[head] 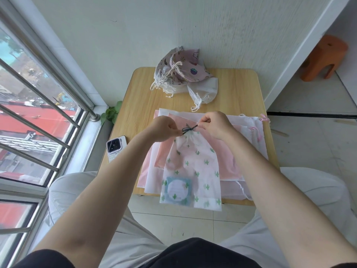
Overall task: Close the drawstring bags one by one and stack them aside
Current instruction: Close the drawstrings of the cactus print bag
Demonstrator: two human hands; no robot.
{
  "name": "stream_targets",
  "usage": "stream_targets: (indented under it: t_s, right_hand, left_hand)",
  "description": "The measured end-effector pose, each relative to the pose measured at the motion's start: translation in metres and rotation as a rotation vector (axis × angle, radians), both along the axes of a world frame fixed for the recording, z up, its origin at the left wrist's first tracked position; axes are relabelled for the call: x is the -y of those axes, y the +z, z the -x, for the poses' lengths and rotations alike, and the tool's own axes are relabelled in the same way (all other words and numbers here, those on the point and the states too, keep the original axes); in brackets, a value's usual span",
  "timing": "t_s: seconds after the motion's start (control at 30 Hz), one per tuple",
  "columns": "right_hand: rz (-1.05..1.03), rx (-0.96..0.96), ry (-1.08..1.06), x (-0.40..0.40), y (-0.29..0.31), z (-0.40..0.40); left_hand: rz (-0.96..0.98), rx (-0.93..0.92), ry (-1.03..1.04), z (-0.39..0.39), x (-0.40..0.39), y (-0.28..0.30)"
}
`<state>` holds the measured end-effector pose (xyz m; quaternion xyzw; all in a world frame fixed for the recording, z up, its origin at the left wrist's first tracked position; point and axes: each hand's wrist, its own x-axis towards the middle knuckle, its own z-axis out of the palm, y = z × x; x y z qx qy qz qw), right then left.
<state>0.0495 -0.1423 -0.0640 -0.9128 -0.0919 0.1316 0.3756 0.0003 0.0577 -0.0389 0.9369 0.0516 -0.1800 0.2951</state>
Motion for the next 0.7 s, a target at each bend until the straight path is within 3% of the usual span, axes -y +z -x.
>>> stream_targets:
  t_s: [0.1, 0.2, 0.27, 0.33, 0.4, 0.53, 0.7]
  right_hand:
    - [-0.023, 0.023, 0.058, -0.006, 0.014, -0.006]
    - [-0.032, 0.048, 0.096, -0.013, 0.033, -0.016]
    - [0.027, 0.082, 0.088, -0.014, 0.043, -0.028]
    - [0.150, 0.191, 0.024, -0.015, 0.055, -0.044]
    - [0.246, 0.324, -0.079, -0.017, 0.070, -0.055]
    - [0.227, 0.500, -0.181, -0.027, 0.091, -0.076]
    - [0.188, 0.232, -0.037, -0.035, 0.053, -0.090]
  left_hand:
    - [0.128, 0.034, -0.064, -0.010, 0.010, 0.013]
    - [-0.082, -0.015, -0.222, -0.028, 0.023, 0.021]
    - [-0.129, -0.018, -0.207, -0.042, 0.026, 0.022]
    - [-0.038, 0.019, -0.082, -0.058, 0.027, 0.027]
    - [0.179, 0.080, 0.193, -0.075, 0.026, 0.032]
    - [0.645, 0.162, 0.724, -0.108, 0.019, 0.043]
    - [0.898, 0.048, 0.825, -0.122, 0.029, 0.032]
